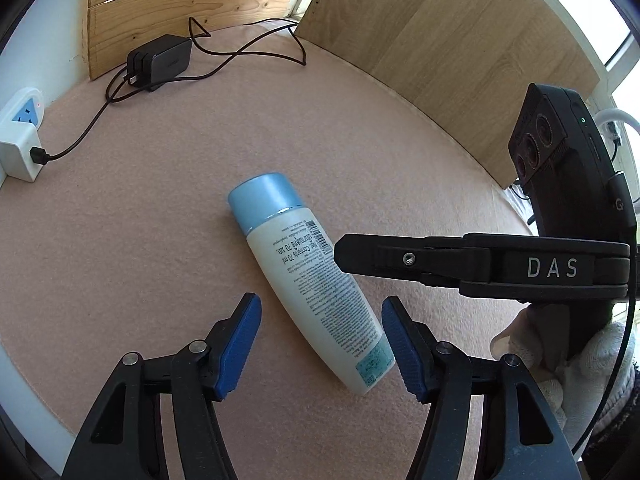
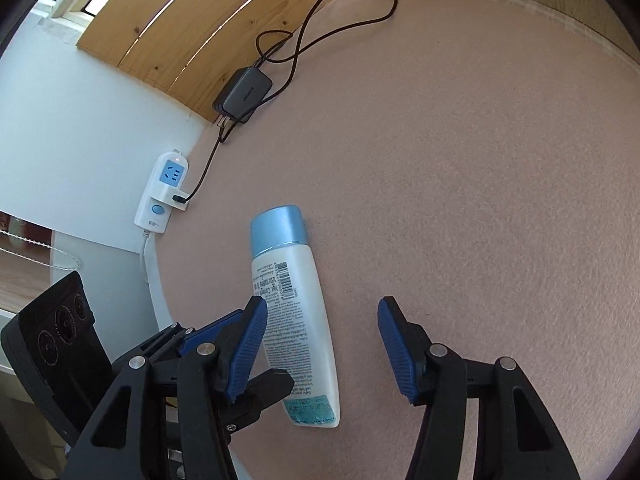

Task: Organize objects
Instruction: 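Move the left gripper to the blue-capped lotion bottle and grasp it, then carry the blue-capped bottle with the left gripper into the box and release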

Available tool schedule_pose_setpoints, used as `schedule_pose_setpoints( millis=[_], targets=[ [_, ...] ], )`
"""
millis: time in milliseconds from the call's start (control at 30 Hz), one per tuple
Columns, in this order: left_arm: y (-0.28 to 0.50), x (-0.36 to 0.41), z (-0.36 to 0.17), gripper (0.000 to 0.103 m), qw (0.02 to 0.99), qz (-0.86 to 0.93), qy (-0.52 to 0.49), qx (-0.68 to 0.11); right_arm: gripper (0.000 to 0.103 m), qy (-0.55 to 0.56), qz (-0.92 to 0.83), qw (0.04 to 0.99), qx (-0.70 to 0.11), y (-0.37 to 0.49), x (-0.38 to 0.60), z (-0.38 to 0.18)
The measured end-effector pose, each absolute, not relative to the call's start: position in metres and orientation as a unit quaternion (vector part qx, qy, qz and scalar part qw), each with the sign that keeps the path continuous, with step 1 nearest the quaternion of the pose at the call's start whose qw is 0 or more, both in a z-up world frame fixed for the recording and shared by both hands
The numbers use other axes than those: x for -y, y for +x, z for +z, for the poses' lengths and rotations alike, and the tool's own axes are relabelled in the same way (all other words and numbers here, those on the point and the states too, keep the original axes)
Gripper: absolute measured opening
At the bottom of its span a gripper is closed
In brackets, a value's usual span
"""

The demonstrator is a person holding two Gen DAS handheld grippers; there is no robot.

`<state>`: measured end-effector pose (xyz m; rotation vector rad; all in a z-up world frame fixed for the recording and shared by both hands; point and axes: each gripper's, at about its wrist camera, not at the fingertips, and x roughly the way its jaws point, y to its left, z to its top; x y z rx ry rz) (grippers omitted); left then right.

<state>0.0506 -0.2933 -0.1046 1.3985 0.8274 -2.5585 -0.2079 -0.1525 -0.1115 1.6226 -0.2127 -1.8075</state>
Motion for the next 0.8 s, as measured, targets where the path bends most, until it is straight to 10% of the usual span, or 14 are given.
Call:
schedule_pose_setpoints(
  millis=[233,800],
  targets=[
    [0.046,0.295,-0.114,0.051,0.052,-0.838,0.465,-0.280,0.030,0.637,-0.668,0.371,0.097,-0.207,0.162,-0.122],
    [0.035,0.203,-0.104,0.049,-0.020,-0.841,0.478,-0.252,0.030,0.627,-0.703,0.302,0.148,-0.161,0.052,-0.106]
  ],
)
